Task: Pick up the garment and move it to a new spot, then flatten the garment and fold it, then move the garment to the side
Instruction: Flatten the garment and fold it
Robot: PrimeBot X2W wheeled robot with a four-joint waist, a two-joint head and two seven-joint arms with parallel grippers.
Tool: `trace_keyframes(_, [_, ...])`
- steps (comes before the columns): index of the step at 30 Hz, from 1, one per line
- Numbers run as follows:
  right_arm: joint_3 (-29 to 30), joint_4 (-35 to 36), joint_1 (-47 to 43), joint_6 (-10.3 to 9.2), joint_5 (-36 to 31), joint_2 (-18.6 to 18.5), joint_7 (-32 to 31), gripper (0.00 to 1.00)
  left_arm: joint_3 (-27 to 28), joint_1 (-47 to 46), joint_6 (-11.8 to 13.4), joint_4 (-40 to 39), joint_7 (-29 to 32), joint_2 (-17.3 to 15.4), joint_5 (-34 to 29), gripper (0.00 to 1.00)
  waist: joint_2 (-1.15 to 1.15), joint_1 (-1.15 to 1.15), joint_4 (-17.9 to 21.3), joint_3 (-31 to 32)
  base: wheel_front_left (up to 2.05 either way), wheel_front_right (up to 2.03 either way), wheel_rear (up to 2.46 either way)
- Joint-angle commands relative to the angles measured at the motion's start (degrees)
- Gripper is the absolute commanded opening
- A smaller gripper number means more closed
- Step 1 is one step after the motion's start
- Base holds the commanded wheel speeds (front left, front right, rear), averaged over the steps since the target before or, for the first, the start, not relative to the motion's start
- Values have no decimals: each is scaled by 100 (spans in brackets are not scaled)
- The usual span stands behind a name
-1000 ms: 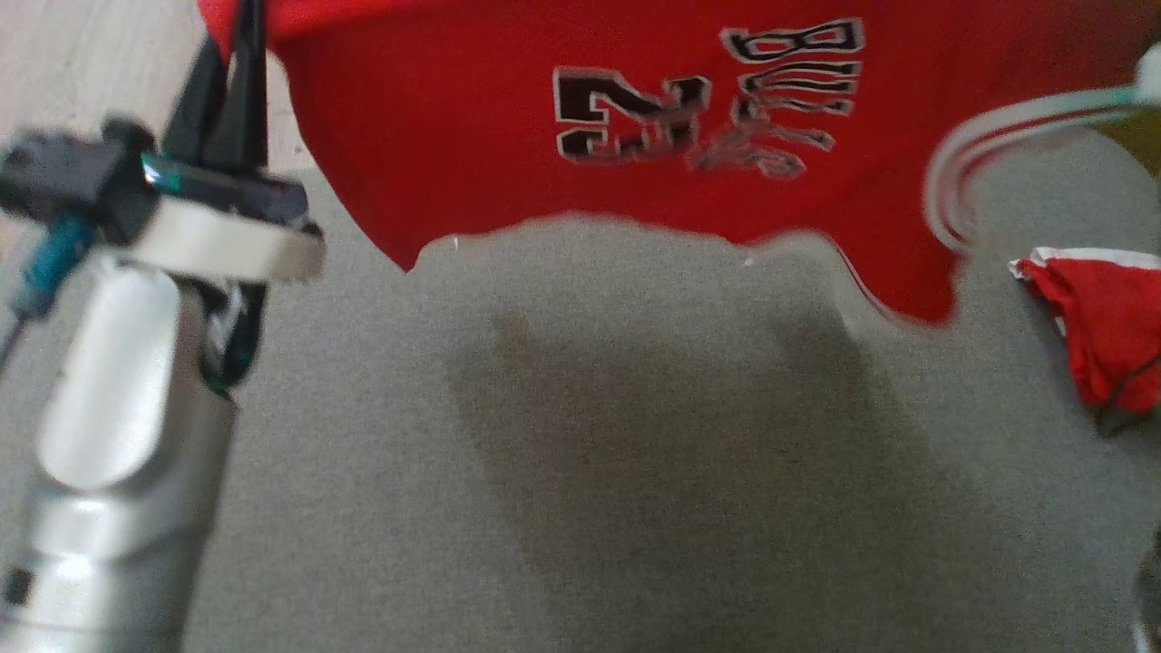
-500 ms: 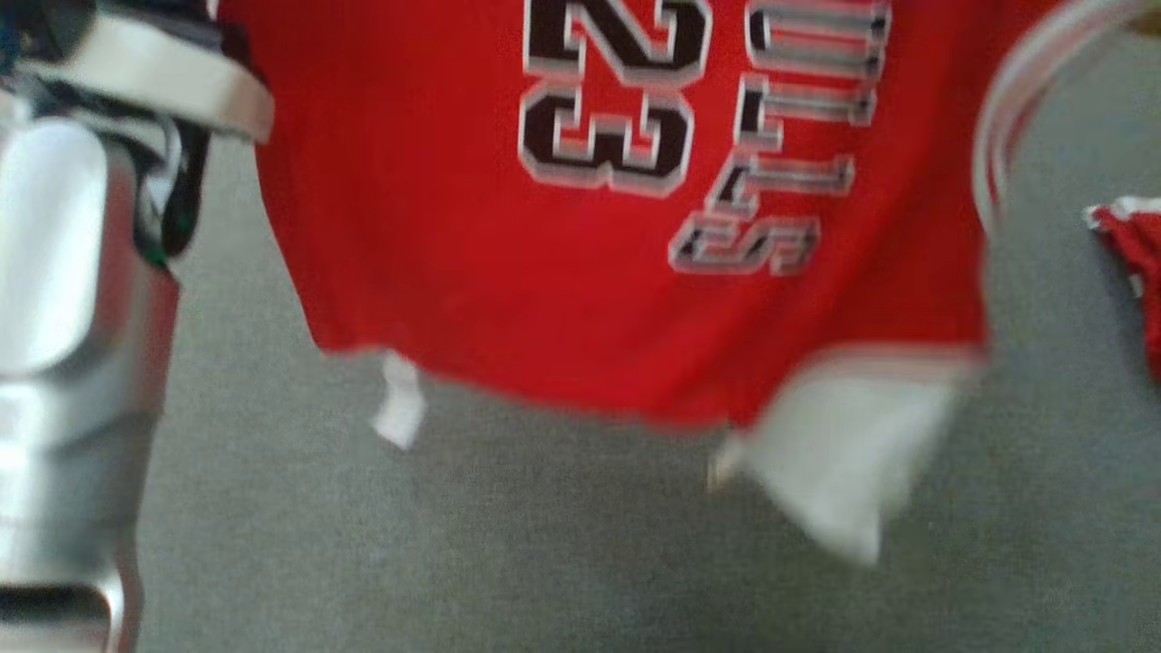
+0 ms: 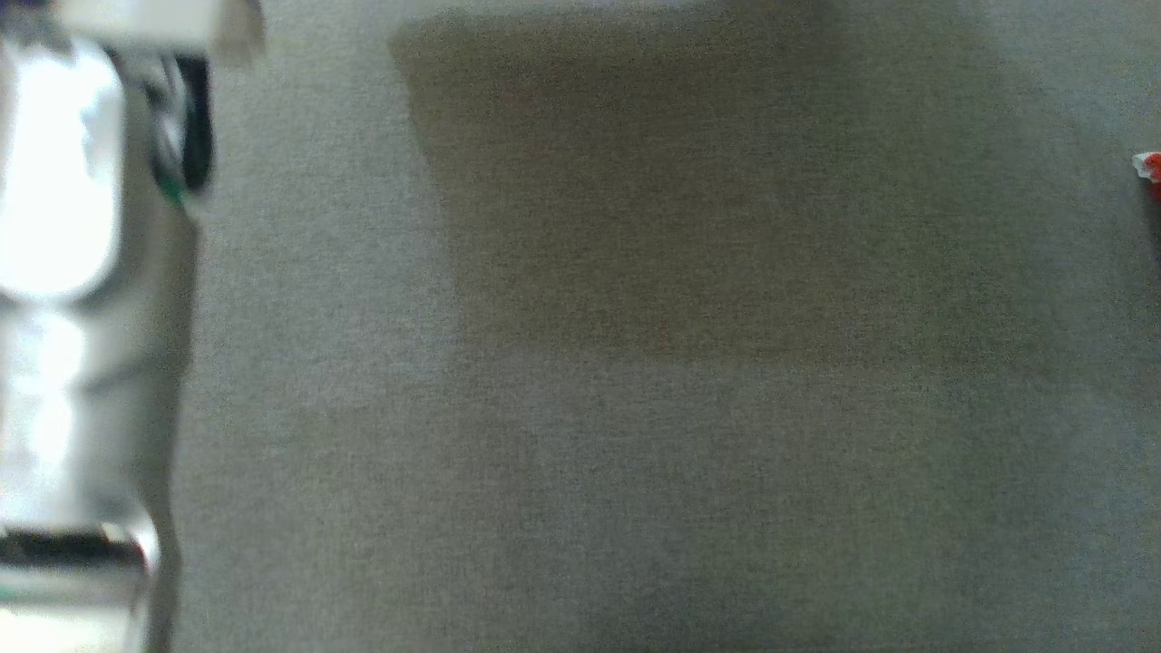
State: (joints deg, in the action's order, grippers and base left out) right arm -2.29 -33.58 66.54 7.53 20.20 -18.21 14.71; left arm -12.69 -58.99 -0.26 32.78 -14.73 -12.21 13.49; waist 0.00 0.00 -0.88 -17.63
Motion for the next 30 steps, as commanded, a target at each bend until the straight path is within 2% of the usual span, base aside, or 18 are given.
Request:
trace_keyframes(1, [-11, 154, -200, -4, 107, 72, 26, 0, 256, 154, 86, -99, -14, -237, 72, 0, 0, 0, 25, 14, 0, 0, 0])
trace_keyframes(9, [-304, 708, -2932, -4, 938, 275, 28, 0, 676, 2799, -28, -390, -25, 286, 267, 0, 0, 0, 209, 240, 0, 0, 0])
trace_keyframes(14, [-501, 1104, -4337, -4, 1287, 325, 29, 0, 966, 3998, -125, -474, -26, 671, 258, 0, 0, 0, 314, 481, 0, 0, 0])
trace_keyframes(21, [-814, 1304, -5693, -4, 1531, 430, 29, 0, 1255, 5011, -247, -491, -26, 902, 266, 0, 0, 0, 461, 860, 0, 0, 0])
trace_keyframes(30, [-868, 1497, -7020, -4, 1815, 446, 27, 0, 1115, 5758, -361, -474, -27, 931, 376, 0, 0, 0, 556, 1214, 0, 0, 0])
